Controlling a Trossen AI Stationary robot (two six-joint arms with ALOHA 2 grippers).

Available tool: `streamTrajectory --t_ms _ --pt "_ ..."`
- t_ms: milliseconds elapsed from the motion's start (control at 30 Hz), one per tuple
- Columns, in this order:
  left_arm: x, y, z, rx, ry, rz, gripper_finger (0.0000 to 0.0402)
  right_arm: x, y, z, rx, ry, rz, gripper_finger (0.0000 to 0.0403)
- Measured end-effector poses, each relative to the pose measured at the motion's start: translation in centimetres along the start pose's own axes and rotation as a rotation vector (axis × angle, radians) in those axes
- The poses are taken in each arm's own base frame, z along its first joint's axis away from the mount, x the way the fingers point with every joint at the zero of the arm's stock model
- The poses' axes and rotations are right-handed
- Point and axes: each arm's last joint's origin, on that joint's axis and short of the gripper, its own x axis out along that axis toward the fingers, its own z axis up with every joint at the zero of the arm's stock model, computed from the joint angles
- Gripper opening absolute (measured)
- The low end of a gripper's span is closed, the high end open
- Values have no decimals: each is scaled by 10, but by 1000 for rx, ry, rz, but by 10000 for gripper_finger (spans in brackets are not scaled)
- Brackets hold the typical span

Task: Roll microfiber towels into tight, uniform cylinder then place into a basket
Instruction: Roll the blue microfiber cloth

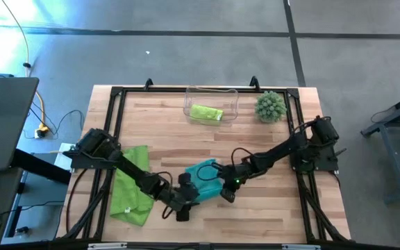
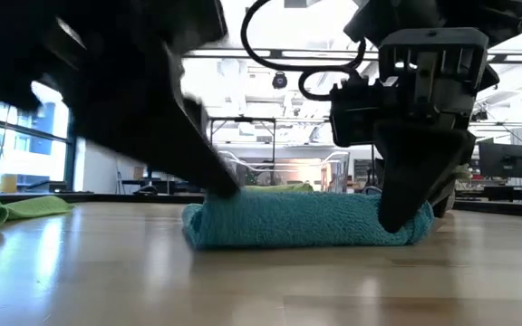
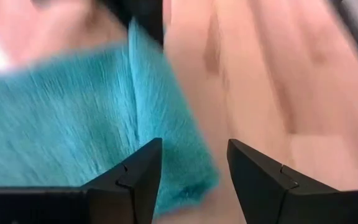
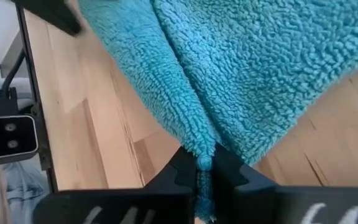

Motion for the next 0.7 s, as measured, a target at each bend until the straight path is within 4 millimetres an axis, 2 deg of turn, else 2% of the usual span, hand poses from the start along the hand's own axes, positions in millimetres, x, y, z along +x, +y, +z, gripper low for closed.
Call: streamTrajectory --t_ms 100,267,533,700 --pt "-10 -7 11 89 -73 -2 172 0 0 0 5 2 2 3" --pt "-12 -20 7 217 -110 -33 172 0 -1 0 44 5 7 3" --pt "14 -13 -16 230 -50 69 172 0 -2 2 95 22 28 3" --pt "24 -6 -22 142 -16 83 172 0 -2 3 66 23 39 13"
